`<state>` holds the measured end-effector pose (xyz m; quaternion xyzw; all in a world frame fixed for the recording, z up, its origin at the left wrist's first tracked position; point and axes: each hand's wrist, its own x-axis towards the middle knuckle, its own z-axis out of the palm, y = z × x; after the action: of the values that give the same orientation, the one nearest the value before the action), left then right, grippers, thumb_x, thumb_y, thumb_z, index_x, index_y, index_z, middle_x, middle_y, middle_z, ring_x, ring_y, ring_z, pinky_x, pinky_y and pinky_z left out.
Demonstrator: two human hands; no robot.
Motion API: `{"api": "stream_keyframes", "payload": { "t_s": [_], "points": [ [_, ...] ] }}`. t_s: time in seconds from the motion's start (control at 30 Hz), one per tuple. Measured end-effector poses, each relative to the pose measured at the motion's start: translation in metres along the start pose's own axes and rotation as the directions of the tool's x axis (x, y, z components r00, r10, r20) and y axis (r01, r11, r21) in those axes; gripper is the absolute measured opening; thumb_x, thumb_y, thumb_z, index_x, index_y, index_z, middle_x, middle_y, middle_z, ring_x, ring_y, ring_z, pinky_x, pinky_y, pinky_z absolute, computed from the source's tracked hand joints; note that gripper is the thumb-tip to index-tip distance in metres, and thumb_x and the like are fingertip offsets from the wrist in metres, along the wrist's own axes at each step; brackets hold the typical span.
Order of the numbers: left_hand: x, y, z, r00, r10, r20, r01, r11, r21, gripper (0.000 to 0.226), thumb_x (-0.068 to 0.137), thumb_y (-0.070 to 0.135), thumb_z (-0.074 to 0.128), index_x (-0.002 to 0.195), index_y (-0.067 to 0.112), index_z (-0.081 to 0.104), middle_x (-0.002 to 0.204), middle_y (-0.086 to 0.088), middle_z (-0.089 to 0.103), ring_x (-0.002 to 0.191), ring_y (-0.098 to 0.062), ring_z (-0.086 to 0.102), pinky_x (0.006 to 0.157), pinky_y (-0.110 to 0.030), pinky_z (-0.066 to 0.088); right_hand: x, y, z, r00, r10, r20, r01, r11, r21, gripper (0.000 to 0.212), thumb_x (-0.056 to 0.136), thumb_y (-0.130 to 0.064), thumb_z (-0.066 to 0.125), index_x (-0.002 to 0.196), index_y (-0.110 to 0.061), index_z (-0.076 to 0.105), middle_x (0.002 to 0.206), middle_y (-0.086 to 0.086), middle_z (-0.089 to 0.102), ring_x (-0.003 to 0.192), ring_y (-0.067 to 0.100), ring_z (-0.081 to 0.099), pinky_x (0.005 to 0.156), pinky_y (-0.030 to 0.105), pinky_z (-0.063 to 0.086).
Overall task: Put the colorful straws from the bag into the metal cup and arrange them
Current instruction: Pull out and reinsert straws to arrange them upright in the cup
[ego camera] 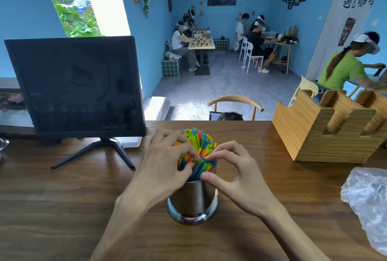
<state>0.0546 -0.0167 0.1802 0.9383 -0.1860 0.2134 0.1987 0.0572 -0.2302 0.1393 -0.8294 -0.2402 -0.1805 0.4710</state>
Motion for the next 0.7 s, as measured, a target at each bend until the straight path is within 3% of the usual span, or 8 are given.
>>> {"api": "stream_keyframes", "payload": {
  "t_s": [0.23,0.4,0.53,0.6,0.7],
  "points": [
    [-0.005,-0.007,-0.006,0.999,0.034,0.000,-0.034,0.999,0.022,0.025,0.077,0.036,0.085,0.091,0.043,0.064,0.106,0.022,0.058,0.108,-0.007,0.038,0.091,-0.030,0.020,0.001,-0.003,0.005,1.000,-0.026,-0.010,0.025,0.998,-0.052,0.023,0.083,-0.041,0.081,0.104,-0.031,0.076,0.108,-0.012,0.057,0.110,0.015,0.058,0.092,0.040,0.050],
    [-0.005,-0.004,-0.016,0.988,0.086,-0.125,-0.087,0.996,-0.009,0.012,0.078,0.044,0.077,0.086,0.039,0.069,0.100,0.024,0.064,0.105,-0.007,0.041,0.088,-0.029,0.022,0.003,-0.007,0.005,1.000,-0.010,-0.009,0.009,0.998,-0.066,0.024,0.084,-0.047,0.077,0.104,-0.033,0.075,0.109,-0.016,0.058,0.112,0.013,0.057,0.093,0.044,0.049],
    [-0.003,0.002,-0.030,0.964,0.062,-0.257,-0.104,0.983,-0.152,0.017,0.076,0.049,0.077,0.085,0.034,0.076,0.094,0.033,0.062,0.101,-0.004,0.051,0.088,-0.031,0.036,0.008,-0.018,0.006,0.997,-0.045,-0.057,0.038,0.992,-0.122,0.035,0.086,-0.058,0.067,0.112,-0.035,0.074,0.120,-0.017,0.059,0.125,0.009,0.052,0.103,0.048,0.038],
    [0.000,0.004,-0.038,0.955,0.044,-0.293,-0.119,0.963,-0.243,0.014,0.079,0.041,0.080,0.090,0.032,0.078,0.097,0.036,0.060,0.098,-0.008,0.058,0.084,-0.022,0.042,0.013,-0.025,0.007,0.998,-0.058,-0.040,0.052,0.990,-0.130,0.037,0.088,-0.058,0.064,0.117,-0.037,0.072,0.126,-0.020,0.059,0.133,0.009,0.048,0.109,0.047,0.032],
    [0.007,0.009,-0.045,0.943,0.009,-0.333,-0.134,0.925,-0.355,0.013,0.084,0.026,0.081,0.097,0.029,0.080,0.094,0.019,0.070,0.092,-0.013,0.065,0.079,-0.012,0.044,0.020,-0.031,0.013,0.997,-0.079,0.005,0.079,0.991,-0.105,0.033,0.090,-0.052,0.066,0.119,-0.036,0.071,0.125,-0.027,0.063,0.137,0.004,0.045,0.111,0.041,0.028]
  ]
}}
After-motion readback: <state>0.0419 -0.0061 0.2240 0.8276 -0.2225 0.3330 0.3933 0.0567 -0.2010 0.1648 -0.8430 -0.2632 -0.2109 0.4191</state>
